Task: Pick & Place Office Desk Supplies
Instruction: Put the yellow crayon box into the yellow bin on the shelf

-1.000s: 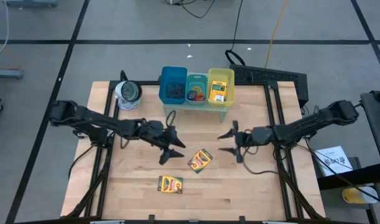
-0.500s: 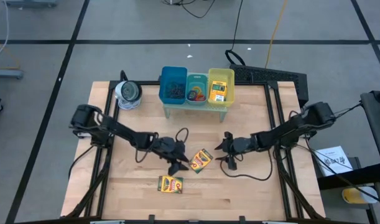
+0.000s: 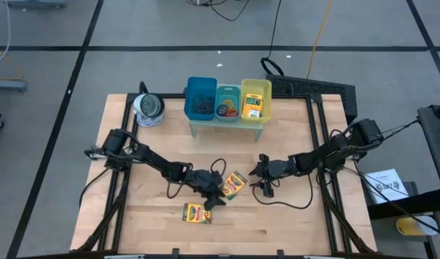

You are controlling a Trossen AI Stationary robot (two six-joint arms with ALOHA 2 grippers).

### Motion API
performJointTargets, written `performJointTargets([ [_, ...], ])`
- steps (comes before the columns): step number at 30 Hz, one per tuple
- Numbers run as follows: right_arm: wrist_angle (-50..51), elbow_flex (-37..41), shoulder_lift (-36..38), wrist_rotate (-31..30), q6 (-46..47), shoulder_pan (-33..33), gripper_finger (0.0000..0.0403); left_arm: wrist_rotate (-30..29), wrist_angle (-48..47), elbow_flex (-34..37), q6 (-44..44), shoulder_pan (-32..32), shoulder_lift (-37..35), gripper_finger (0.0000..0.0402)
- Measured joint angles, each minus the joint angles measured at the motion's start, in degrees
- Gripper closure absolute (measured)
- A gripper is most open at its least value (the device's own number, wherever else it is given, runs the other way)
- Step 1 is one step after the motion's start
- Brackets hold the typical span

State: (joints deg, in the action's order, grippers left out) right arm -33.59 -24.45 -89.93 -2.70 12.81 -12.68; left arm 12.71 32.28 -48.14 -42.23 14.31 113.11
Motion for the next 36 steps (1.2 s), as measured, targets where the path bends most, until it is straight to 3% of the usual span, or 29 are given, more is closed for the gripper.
performJointTargets([
  [5,4.20,-0.86,-1.27,-1.71,-2.17,1.78,0.0184,-0.25,-1.03,-2.66,4.85,-0.63,1.10,0.0158],
  [11,2.19,-1.45,-5.65,-1.65,-3.38,3.53,0.0184,-0.86,-2.32,-2.80,7.42,-2.27,1.15,0.0158],
  [17,-4.88,-3.26,-10.36,4.37,-3.19,4.11,0.0190,-0.74,-4.38,-2.91,7.42,-3.87,0.93,0.0158],
  [26,-5.69,-3.58,-10.74,4.53,-3.19,4.06,0.0196,-0.83,-4.62,-2.86,9.37,-4.03,0.93,0.0158],
  [30,-5.63,-3.58,-10.77,4.20,-3.42,4.06,0.0217,-0.99,-4.69,-2.86,10.35,-4.03,0.95,0.0158],
  [36,-5.50,-3.58,-10.82,4.18,-6.17,4.04,0.0282,-1.25,-4.73,-2.84,11.77,-4.03,0.95,0.0158],
])
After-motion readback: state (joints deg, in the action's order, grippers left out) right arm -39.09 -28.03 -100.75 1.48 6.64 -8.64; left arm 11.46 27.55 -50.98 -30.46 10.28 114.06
